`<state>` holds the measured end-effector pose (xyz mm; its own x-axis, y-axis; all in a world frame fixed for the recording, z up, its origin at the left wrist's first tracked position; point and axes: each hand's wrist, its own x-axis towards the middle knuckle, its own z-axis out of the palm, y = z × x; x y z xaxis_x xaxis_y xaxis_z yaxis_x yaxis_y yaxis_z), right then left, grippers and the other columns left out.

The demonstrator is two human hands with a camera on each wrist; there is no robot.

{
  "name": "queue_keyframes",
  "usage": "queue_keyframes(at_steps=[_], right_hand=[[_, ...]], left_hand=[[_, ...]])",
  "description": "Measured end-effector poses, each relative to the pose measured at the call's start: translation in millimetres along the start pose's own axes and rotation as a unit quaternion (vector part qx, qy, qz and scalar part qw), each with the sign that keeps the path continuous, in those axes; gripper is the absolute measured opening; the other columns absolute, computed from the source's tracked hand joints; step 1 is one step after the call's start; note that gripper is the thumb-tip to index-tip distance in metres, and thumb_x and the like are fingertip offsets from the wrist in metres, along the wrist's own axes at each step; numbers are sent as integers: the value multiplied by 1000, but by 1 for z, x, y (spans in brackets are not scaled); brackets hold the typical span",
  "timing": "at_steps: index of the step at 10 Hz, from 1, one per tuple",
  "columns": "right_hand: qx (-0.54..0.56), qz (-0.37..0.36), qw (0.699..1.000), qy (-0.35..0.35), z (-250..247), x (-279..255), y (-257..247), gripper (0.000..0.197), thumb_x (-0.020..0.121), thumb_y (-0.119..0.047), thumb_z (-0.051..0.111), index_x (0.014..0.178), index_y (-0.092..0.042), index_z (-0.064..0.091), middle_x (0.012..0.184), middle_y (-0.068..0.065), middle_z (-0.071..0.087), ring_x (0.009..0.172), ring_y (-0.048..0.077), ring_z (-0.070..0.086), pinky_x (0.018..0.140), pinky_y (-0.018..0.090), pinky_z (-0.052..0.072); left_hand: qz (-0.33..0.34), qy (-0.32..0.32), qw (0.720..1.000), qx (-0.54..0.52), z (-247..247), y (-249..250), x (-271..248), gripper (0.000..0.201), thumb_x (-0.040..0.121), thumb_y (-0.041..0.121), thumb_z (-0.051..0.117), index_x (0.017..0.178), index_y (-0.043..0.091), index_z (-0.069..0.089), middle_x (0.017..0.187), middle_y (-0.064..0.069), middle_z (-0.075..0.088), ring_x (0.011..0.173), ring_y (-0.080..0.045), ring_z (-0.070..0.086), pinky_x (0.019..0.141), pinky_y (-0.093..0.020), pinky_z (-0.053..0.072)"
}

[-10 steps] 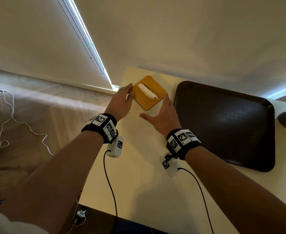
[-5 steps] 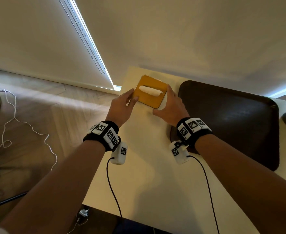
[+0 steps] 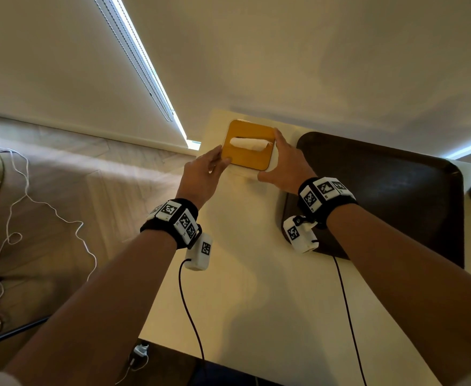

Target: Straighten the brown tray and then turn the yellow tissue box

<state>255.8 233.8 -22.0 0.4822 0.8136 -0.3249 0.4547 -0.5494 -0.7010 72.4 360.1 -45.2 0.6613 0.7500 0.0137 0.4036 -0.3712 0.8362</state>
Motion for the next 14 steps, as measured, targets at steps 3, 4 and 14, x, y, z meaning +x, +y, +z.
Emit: queue_keyframes(at_steps=[3, 4, 14], right_hand=[[49, 0, 999, 6, 10, 1, 12, 118, 73, -35, 82, 153, -18, -3, 148, 8, 41, 133, 23, 41, 100, 29, 34], [71, 0, 997, 34, 20, -4, 13, 113, 73, -43, 81, 153, -17, 5, 148, 7, 43, 133, 22, 42, 106, 36, 38], [-100, 35, 994, 23, -6, -223, 97, 59, 93, -36, 58, 146, -20, 35, 150, 4, 40, 136, 19, 36, 110, 34, 29]], left_hand=[[0, 23, 1000, -2, 2, 3, -4, 31, 94, 32, 66, 121, 15, 66, 93, 22, 65, 88, 14, 62, 85, -8, 49], [-7, 10, 1000, 5, 1, 1, -5, 30, 95, 34, 65, 120, 19, 67, 94, 21, 67, 87, 22, 59, 86, -7, 48], [-14, -229, 958, 172, -15, 12, -158, 46, 98, 45, 50, 137, 20, 50, 140, -3, 51, 127, -18, 48, 101, -23, 31]])
